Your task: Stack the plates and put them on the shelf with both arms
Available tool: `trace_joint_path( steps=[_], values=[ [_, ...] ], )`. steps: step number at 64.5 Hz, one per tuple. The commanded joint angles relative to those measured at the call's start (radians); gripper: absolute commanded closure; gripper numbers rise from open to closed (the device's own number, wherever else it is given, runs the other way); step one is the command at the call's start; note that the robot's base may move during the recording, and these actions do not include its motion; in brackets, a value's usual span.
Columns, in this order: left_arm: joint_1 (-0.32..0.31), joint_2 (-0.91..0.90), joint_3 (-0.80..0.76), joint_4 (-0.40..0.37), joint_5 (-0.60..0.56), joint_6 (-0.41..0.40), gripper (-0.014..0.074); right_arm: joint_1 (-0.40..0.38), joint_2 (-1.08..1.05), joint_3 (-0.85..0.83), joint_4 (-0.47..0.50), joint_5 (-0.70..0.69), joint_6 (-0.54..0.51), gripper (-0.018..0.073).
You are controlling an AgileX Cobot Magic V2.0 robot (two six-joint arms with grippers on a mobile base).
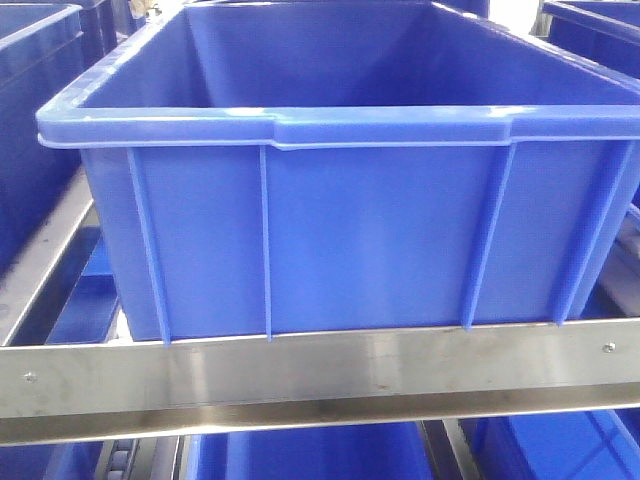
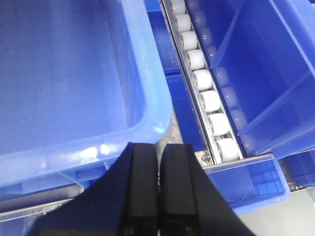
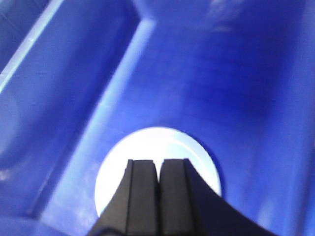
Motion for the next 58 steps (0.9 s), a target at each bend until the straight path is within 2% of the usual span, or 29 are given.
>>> trace_joint_path(
  steps=[1, 17, 32, 42, 58],
  values=[
    [0.002, 0.001, -0.028, -0.014, -0.069, -0.006, 0.0511, -0.005, -0.141, 0.092, 0.007, -0.145, -0.021, 0.0503],
    [0.002, 0.001, -0.028, -0.014, -0.069, -0.006, 0.0511, -0.005, -0.437, 0.469, 0.007, -0.328, -0.032, 0.0503],
    [0.002, 0.001, -0.028, -0.014, -0.069, -0.006, 0.0511, -0.005, -0.684, 0.757, 0.007, -0.493, -0.032, 0.0503],
    [0.002, 0.001, -0.028, -0.014, -0.069, -0.006, 0.0511, -0.005, -0.786, 0.847, 0.007, -0.522, -0.032, 0.0503],
    [0.002, 0.001, -0.028, -0.014, -0.069, -0.006, 0.0511, -0.005, -0.798, 0.856, 0.007, -0.507, -0.032, 0.0503]
  ],
)
